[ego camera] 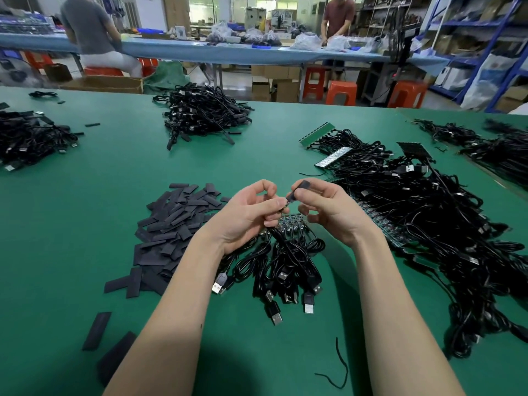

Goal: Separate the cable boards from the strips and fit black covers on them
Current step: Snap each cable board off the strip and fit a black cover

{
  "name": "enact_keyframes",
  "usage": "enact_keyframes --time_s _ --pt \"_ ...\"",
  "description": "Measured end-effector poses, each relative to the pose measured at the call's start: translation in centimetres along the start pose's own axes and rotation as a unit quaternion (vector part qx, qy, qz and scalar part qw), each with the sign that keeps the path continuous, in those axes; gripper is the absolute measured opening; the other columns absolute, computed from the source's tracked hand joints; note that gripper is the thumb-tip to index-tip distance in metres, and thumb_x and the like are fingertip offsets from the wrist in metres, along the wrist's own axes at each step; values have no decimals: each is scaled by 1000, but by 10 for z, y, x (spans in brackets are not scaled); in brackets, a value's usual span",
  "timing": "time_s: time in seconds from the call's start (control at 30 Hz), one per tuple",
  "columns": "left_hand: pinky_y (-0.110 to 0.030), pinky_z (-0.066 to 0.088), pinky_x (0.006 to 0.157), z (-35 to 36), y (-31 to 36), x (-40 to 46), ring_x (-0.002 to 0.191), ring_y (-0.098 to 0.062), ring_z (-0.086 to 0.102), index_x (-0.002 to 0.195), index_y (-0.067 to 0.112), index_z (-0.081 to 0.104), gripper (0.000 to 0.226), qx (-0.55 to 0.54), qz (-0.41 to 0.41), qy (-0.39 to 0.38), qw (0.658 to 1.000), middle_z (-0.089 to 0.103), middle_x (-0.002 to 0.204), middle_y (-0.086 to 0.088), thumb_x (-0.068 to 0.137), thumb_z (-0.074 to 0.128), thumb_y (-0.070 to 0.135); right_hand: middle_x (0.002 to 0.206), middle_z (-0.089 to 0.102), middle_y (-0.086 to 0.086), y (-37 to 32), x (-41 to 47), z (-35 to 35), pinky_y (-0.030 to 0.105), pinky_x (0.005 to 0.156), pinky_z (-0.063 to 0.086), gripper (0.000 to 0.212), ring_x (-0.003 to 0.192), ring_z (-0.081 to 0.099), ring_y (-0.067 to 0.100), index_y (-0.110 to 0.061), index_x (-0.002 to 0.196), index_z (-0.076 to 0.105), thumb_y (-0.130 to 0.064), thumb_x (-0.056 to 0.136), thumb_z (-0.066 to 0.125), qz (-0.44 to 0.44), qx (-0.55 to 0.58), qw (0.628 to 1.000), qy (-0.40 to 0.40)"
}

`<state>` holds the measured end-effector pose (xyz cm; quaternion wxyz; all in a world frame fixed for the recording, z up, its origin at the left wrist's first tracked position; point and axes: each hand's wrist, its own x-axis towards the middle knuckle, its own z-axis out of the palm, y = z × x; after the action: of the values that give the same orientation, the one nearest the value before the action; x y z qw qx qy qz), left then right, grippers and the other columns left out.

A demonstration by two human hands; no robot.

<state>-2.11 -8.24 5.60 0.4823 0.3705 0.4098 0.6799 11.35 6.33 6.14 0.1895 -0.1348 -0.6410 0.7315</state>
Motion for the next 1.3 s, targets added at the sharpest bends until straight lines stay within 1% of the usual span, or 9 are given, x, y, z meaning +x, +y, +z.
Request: enact_keyframes --time_s 0.07,0.17,0.33,0.47,0.6,0.8,0.9,1.1,1.3 --pt "-17 38 54 -1 -1 1 61 -8 50 86 11 45 22 -3 3 4 1000 51 75 -5 92 59 -4 88 73 -4 1 0 3 15 54 42 10 63 53 8 -28 86 76 -31 77 80 4 -1 1000 -12" --pt "-19 44 58 -2 -2 2 62 -11 51 89 11 48 21 20 11 43 999 62 73 -4 91 65 0 90 74 -1 4 1 6 15 54 40 8 62 52 7 -26 86 77 -28 79 81 2 -3 1000 24" --pt "-25 55 78 0 -1 5 78 -15 67 90 19 69 10 193 53 120 972 74 83 -6 86 78 17 93 76 0 9 2 5 13 53 44 15 66 60 4 -24 80 78 -35 71 83 7 49 994 95" --pt "-16 54 76 1 -2 5 79 -10 72 88 15 76 10 282 101 146 943 77 82 0 81 83 12 92 77 3 10 0 2 13 55 50 22 69 67 4 -17 87 75 -26 70 83 4 107 987 117" --pt "-20 56 74 3 -3 5 75 -12 72 84 16 79 9 290 108 160 937 77 80 -2 78 85 13 88 76 6 11 1 3 12 60 54 21 69 69 5 -8 88 73 -18 71 82 0 156 981 116" --pt "-17 52 70 2 -5 4 73 -9 72 83 20 81 7 322 113 151 928 77 77 3 80 85 17 87 76 10 13 2 2 14 67 56 15 72 72 10 -6 82 75 -12 70 81 7 193 974 115" --pt "-19 55 72 4 -6 4 73 -10 72 84 17 80 6 316 119 153 929 77 78 1 80 84 14 87 76 9 12 1 1 15 67 57 10 71 72 10 -8 79 78 -11 71 82 14 200 974 104" --pt "-19 56 72 6 -7 4 71 -11 70 84 13 80 5 280 124 159 939 77 78 -4 82 82 10 82 73 5 13 0 7 15 63 56 19 68 70 10 -5 86 72 -11 72 82 23 196 977 80" --pt "-22 58 72 6 -9 4 74 -18 74 83 18 80 10 234 127 164 950 78 82 -7 78 85 11 80 72 2 11 -3 10 16 59 55 15 63 66 8 -15 79 77 -21 68 86 28 165 983 80"
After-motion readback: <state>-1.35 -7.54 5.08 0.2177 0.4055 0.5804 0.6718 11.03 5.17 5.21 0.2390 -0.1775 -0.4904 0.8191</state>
